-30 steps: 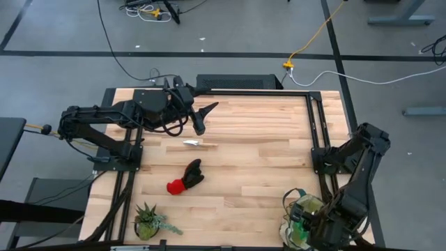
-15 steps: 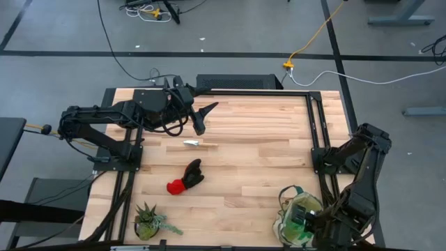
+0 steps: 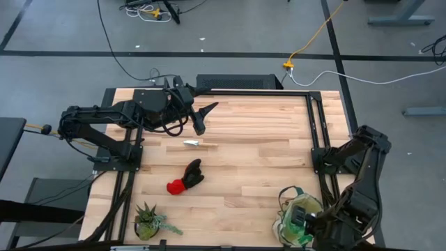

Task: Pick & Place Garden tools in Gardening bag
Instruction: Put the green spray bottle into the gardening bag

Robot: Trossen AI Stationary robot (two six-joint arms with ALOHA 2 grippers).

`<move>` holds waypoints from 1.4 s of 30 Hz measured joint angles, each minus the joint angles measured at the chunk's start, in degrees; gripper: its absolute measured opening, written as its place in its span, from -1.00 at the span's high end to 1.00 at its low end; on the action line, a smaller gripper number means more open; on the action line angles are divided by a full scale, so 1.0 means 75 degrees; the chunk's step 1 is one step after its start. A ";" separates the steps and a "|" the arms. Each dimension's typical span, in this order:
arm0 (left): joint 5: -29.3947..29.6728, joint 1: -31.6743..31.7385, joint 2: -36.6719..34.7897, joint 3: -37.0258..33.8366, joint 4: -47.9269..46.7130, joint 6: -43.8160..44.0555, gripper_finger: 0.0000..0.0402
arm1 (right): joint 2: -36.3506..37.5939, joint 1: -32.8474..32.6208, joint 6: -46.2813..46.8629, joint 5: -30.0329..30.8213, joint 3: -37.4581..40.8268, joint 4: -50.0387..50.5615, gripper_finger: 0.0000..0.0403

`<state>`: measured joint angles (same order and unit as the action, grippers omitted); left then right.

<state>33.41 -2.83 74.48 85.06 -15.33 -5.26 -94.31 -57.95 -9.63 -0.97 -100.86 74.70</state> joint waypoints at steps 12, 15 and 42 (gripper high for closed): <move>-0.0003 0.0000 0.0000 0.0000 0.0000 0.0000 -0.20 | -0.0565 0.0072 -0.0281 -0.0134 -0.0003 0.0404 0.74; -0.0003 -0.0001 0.0000 0.0002 0.0000 0.0000 -0.20 | -0.0765 0.0072 -0.0410 -0.0065 -0.0003 0.0456 0.74; -0.0236 0.0000 0.0003 0.0000 0.0003 0.0020 -0.20 | -0.0474 0.0610 0.4166 -0.0609 -0.0003 0.0607 0.74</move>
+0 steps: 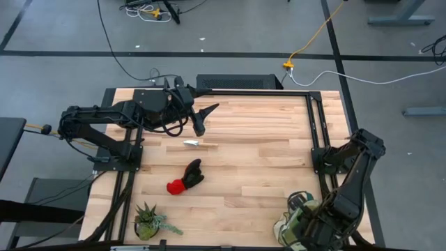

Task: Pick & Place Garden tools in Gardening bag
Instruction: Put the green spray bottle into the gardening bag

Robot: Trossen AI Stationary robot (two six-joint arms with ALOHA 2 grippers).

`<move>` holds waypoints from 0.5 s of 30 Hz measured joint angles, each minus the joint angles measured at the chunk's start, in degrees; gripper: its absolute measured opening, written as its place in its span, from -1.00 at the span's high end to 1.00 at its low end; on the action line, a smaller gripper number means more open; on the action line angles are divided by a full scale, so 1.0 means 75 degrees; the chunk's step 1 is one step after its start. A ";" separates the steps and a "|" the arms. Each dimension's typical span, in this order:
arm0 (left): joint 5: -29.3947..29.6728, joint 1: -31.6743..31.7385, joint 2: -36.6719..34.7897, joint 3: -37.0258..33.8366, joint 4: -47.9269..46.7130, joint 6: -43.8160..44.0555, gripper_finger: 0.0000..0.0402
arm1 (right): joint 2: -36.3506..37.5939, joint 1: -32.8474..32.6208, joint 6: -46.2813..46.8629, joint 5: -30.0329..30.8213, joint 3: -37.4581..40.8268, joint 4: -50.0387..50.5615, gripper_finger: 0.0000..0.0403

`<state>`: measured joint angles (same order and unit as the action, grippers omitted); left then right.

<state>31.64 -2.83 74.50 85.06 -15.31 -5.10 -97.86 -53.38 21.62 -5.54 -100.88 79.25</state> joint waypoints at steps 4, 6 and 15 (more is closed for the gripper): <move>-0.0001 -0.0001 0.0000 0.0000 0.0000 0.0000 -0.20 | 0.0038 0.0137 0.0565 0.0000 0.0000 0.0003 0.74; -0.0002 -0.0003 0.0000 0.0000 -0.0003 -0.0001 -0.20 | 0.0038 0.0220 0.0917 0.0000 0.0000 0.0053 0.74; 0.0000 -0.0003 0.0000 0.0001 -0.0003 0.0000 -0.20 | 0.0038 0.0716 0.2633 -0.0264 0.0001 0.0231 0.74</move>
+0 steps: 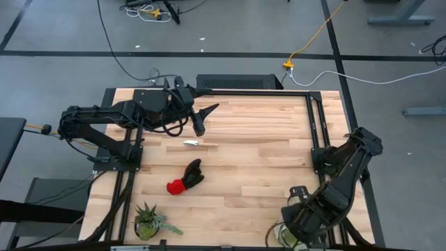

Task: Pick & Place Garden tools in Gardening bag
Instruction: Put the green spray bottle into the gardening bag

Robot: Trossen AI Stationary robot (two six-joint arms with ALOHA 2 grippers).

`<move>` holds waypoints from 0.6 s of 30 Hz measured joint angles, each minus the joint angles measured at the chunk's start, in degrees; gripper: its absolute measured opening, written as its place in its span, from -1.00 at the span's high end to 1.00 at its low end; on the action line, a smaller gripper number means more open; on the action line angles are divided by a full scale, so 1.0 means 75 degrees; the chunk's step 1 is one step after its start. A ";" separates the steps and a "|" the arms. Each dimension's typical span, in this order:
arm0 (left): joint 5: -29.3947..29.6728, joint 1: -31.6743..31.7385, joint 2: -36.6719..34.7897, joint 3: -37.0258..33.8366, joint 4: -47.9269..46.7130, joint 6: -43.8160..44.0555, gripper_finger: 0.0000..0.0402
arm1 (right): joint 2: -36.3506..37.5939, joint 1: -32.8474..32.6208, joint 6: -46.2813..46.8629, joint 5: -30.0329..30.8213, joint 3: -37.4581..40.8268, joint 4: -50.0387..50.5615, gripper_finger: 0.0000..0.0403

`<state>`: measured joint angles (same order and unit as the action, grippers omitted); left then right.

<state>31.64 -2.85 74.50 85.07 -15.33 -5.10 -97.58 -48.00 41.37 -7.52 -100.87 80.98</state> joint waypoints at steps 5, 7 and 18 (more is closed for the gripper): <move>0.0000 0.0003 0.0000 0.0000 0.0000 0.0000 -0.20 | 0.0000 0.0201 0.0724 -0.0178 0.0002 0.0153 0.73; 0.0000 0.0000 0.0000 -0.0001 -0.0003 0.0000 -0.20 | 0.0000 0.0242 0.1006 -0.0228 0.0002 0.0146 0.73; 0.0000 0.0006 0.0023 -0.0001 -0.0008 0.0003 -0.20 | 0.0000 0.0349 0.2314 0.0374 0.0002 -0.0404 0.73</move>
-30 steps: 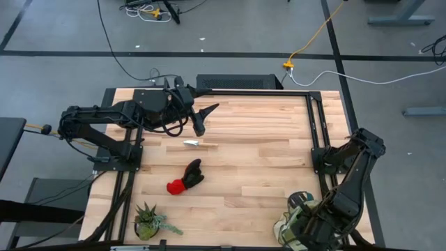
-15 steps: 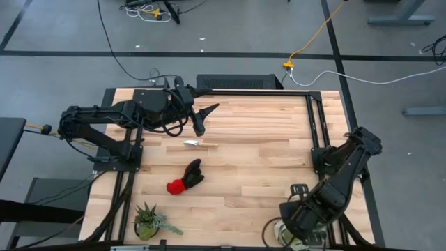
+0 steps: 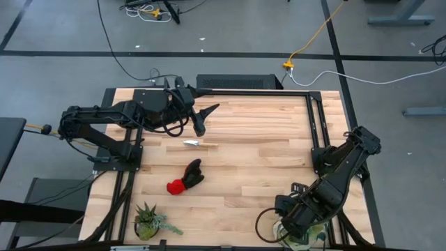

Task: Pick & Place Garden tools in Gardening bag
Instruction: Put the green spray bottle into the gardening bag, then put the brown hand rake into the gardening bag

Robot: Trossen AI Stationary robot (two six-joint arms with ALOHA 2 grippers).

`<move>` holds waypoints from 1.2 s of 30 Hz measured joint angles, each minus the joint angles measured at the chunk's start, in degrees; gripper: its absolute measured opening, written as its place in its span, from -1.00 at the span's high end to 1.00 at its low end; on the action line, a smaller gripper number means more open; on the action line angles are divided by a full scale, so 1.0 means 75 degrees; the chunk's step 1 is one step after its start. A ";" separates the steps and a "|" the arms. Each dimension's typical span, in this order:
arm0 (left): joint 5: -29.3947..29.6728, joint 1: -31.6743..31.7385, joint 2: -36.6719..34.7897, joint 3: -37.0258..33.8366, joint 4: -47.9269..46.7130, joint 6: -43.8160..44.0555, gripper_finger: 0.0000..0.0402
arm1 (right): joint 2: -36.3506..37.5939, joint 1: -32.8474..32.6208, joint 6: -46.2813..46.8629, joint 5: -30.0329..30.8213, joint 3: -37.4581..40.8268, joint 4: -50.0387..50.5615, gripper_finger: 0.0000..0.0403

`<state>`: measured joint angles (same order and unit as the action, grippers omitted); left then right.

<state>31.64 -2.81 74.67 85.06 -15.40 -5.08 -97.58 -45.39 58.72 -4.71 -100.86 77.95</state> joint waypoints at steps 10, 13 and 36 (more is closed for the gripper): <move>0.0000 0.0000 0.0000 0.0000 0.0003 0.0000 -0.20 | -0.0003 0.0000 0.0744 0.0556 0.0003 -0.0118 0.74; 0.0001 0.0001 0.0000 0.0000 0.0003 0.0000 -0.20 | -0.0003 0.0000 0.0710 0.0738 0.0003 -0.0174 0.73; 0.0001 0.0003 0.0000 0.0000 0.0006 -0.0002 -0.20 | -0.0006 0.0035 0.0078 0.0926 0.0006 -0.0746 -0.04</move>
<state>31.65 -2.79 74.67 85.06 -15.35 -5.10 -97.62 -45.12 59.31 2.23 -100.82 72.36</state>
